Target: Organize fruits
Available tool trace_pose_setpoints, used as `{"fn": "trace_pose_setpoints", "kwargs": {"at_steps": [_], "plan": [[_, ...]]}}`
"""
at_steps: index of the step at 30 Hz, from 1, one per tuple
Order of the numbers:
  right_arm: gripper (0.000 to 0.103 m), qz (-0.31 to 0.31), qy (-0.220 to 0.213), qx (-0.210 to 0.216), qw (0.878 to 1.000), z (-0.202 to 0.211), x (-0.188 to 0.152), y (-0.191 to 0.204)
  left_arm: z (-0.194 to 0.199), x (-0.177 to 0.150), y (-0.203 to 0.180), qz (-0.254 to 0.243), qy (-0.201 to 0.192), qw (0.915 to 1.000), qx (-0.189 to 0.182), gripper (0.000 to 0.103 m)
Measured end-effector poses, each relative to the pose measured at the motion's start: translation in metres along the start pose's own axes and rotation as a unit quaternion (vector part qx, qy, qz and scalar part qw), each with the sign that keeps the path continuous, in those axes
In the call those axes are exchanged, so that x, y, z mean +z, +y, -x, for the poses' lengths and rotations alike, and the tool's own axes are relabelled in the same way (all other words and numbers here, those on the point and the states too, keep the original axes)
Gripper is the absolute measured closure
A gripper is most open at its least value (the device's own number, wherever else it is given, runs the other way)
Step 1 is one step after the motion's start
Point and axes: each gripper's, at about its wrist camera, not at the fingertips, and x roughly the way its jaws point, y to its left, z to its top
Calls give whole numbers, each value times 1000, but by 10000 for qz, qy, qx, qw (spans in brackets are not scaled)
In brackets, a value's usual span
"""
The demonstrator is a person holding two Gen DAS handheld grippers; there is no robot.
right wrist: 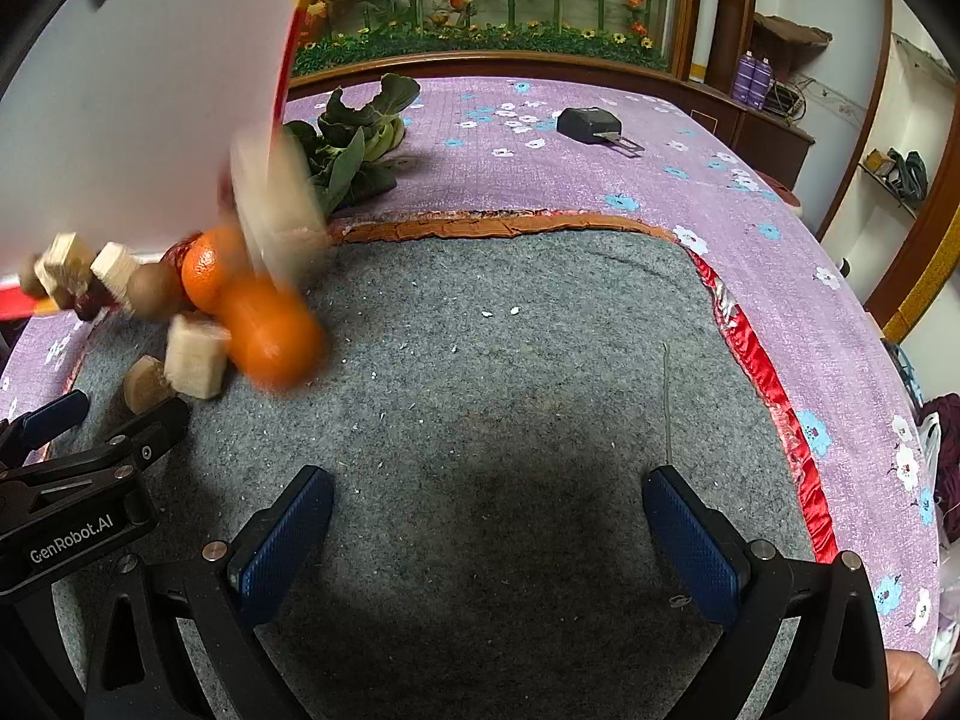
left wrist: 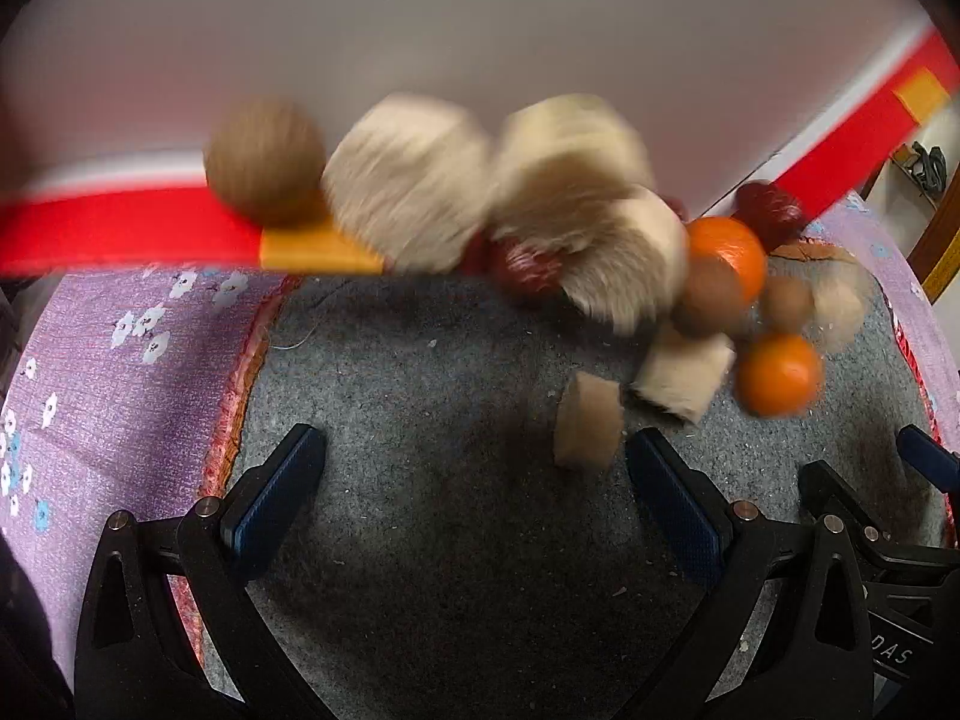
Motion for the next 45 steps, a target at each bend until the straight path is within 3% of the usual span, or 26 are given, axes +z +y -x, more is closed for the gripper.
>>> {"fn": "trace_pose_setpoints", "kwargs": {"at_steps": [45], "plan": [[0, 1, 15, -5, 10000, -1, 0, 0, -1, 2, 0, -2, 7, 10000, -1, 0]]}}
